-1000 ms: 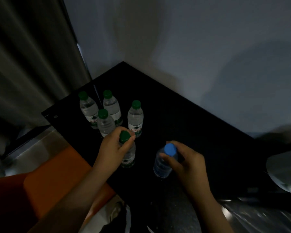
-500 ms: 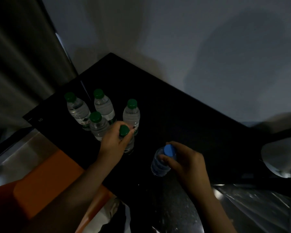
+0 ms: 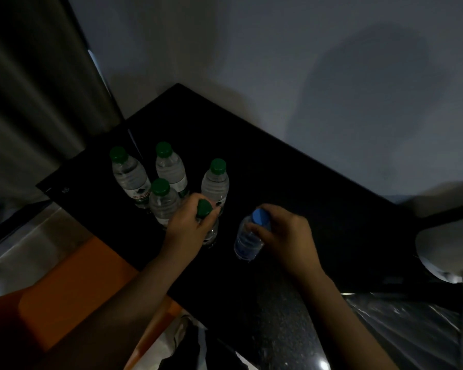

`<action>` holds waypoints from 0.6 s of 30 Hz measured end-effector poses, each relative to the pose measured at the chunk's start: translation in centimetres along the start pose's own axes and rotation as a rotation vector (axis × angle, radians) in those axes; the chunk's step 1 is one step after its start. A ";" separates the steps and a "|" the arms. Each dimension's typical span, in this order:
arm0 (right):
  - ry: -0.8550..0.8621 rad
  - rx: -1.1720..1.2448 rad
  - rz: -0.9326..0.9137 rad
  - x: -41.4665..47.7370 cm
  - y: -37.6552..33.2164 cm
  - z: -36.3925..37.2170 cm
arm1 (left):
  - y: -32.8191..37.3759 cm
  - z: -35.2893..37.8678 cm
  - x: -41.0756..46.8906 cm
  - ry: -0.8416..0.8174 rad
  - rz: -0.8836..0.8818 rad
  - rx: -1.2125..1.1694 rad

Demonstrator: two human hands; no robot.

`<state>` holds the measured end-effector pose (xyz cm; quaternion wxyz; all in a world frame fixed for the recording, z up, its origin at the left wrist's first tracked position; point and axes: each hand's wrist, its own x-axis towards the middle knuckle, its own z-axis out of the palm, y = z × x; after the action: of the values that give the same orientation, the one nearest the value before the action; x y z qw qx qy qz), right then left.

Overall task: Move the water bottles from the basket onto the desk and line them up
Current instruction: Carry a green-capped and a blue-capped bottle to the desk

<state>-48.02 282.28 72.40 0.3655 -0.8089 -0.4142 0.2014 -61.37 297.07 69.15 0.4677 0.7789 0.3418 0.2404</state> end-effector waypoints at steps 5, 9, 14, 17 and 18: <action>0.018 -0.028 -0.026 2.2 0.0 1.0 | 0.1 -0.1 0.2 -0.010 -0.007 0.023; 0.015 -0.036 -0.012 3.3 0.2 1.6 | 0.1 -0.2 0.2 -0.014 -0.010 0.034; -0.006 -0.058 0.006 3.9 -0.2 1.8 | 0.1 -0.1 0.3 -0.010 -0.018 0.038; -0.035 -0.056 0.038 3.7 -0.3 2.0 | 0.2 -0.2 0.2 -0.017 -0.031 0.038; -0.037 -0.059 0.041 3.6 -0.2 2.0 | 0.2 -0.2 0.2 -0.021 -0.034 0.037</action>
<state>-47.30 286.20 71.19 0.3295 -0.8238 -0.4100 0.2115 -61.31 297.31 69.47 0.4608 0.7840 0.3543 0.2177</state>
